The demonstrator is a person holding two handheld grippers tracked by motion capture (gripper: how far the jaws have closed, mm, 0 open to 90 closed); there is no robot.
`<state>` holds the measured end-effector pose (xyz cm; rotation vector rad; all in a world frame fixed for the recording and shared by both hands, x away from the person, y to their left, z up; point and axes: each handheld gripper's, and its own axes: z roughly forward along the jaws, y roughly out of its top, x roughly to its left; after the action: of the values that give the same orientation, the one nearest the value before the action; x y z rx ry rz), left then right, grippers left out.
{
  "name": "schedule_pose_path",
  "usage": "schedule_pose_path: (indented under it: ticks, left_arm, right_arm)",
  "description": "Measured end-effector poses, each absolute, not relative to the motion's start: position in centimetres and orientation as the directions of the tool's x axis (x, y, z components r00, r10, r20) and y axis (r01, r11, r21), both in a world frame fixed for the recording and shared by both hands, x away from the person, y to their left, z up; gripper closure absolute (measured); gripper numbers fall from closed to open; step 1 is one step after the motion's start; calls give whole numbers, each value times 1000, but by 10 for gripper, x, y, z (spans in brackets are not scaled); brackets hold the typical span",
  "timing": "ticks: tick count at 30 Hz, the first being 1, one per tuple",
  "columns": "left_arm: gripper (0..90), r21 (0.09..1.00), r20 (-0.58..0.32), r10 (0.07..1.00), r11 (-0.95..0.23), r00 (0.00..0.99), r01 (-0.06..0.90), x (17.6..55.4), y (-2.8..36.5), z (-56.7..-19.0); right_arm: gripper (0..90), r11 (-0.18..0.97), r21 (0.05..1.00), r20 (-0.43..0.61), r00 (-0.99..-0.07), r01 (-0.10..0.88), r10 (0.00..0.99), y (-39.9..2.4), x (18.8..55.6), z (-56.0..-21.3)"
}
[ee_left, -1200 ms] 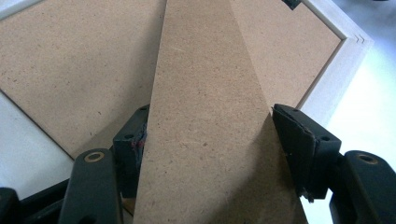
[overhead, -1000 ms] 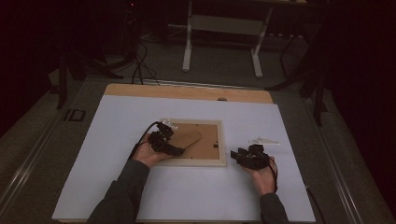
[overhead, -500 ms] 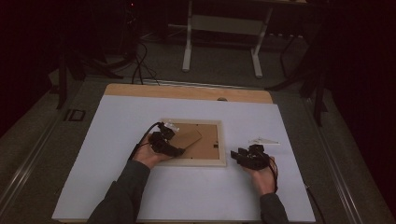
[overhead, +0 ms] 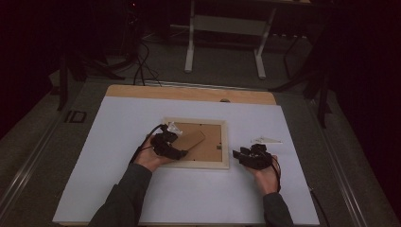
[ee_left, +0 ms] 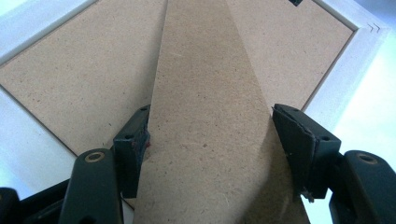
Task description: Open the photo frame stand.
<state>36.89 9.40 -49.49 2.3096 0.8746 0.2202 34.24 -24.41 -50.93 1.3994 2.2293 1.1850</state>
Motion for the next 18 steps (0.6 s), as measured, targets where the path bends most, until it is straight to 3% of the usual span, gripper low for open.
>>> schedule_pose_path:
  ticks: [18]
  left_arm:
    - [362,667,0,658,-562,753,490,355,92,-493]
  right_arm:
    - [552,190,761,210,-512,621,833,-245,361,-494]
